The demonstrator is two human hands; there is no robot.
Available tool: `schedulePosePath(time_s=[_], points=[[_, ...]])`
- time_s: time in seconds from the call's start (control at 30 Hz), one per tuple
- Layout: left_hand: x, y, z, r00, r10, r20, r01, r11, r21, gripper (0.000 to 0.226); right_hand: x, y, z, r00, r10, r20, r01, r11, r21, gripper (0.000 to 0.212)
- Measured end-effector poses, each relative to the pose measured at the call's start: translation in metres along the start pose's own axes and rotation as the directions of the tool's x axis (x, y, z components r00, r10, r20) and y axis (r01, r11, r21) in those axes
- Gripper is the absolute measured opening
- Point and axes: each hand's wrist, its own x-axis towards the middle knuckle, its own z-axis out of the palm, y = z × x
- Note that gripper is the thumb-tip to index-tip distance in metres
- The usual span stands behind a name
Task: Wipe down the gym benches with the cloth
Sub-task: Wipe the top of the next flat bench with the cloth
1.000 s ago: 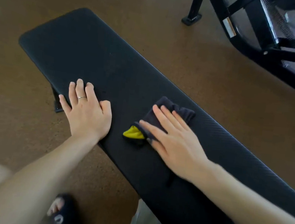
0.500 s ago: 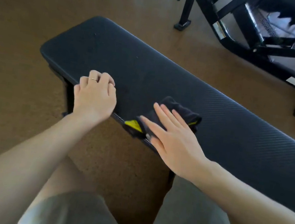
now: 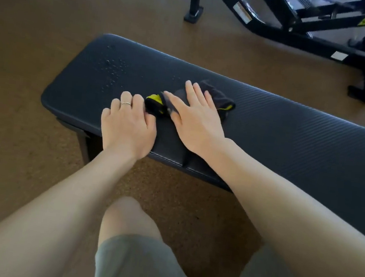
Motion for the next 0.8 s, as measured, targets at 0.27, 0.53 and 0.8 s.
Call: schedulePosePath(time_s=[0.27, 0.53, 0.8], points=[[-0.003, -0.009, 0.007, 0.997, 0.050, -0.066, -0.055, 0.996, -0.076, 0.012, -0.162, 0.040, -0.018, 0.948, -0.283, 0.144, 0.304, 0.940, -0.155, 0.080], [-0.004, -0.006, 0.008, 0.993, 0.041, -0.107, -0.052, 0.993, -0.103, 0.015, -0.147, 0.047, -0.022, 0.902, -0.393, 0.178, 0.423, 0.887, -0.186, 0.085], [-0.004, -0.011, 0.009, 0.993, 0.058, -0.101, -0.068, 0.993, -0.100, 0.015, -0.105, 0.000, -0.003, 0.879, -0.463, 0.113, 0.477, 0.855, -0.202, 0.064]])
